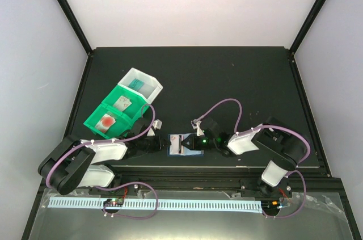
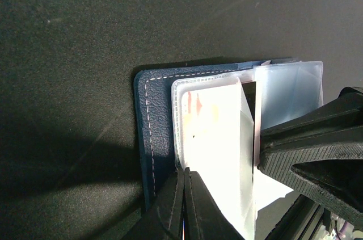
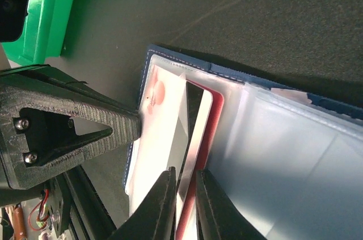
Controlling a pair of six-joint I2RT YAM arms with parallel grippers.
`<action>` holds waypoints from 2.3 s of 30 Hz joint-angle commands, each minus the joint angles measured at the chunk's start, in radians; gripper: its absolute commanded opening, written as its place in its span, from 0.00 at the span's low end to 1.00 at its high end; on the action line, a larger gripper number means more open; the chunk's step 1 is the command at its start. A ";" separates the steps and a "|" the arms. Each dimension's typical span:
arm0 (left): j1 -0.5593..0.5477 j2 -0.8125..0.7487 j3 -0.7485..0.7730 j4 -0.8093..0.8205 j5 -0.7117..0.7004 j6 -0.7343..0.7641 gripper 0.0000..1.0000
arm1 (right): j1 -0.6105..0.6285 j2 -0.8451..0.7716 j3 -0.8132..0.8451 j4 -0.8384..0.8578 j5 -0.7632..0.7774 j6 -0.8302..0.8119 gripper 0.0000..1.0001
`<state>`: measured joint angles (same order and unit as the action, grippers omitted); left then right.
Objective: Take the credit cards out of the card holder
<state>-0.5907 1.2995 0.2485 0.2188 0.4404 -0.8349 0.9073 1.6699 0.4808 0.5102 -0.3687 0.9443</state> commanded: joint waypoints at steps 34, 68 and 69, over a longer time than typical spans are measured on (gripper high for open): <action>-0.014 0.033 -0.033 -0.122 -0.101 -0.028 0.02 | -0.019 -0.001 -0.003 0.064 -0.002 0.015 0.15; -0.017 0.053 -0.031 -0.117 -0.105 -0.028 0.02 | -0.024 -0.018 -0.011 0.054 0.026 0.018 0.13; -0.018 0.057 -0.032 -0.115 -0.106 -0.029 0.02 | -0.024 -0.010 -0.007 0.050 0.024 0.018 0.14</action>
<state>-0.6018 1.3090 0.2520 0.2348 0.4080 -0.8719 0.8810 1.6398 0.4622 0.5465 -0.3504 0.9634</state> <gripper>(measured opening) 0.018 0.123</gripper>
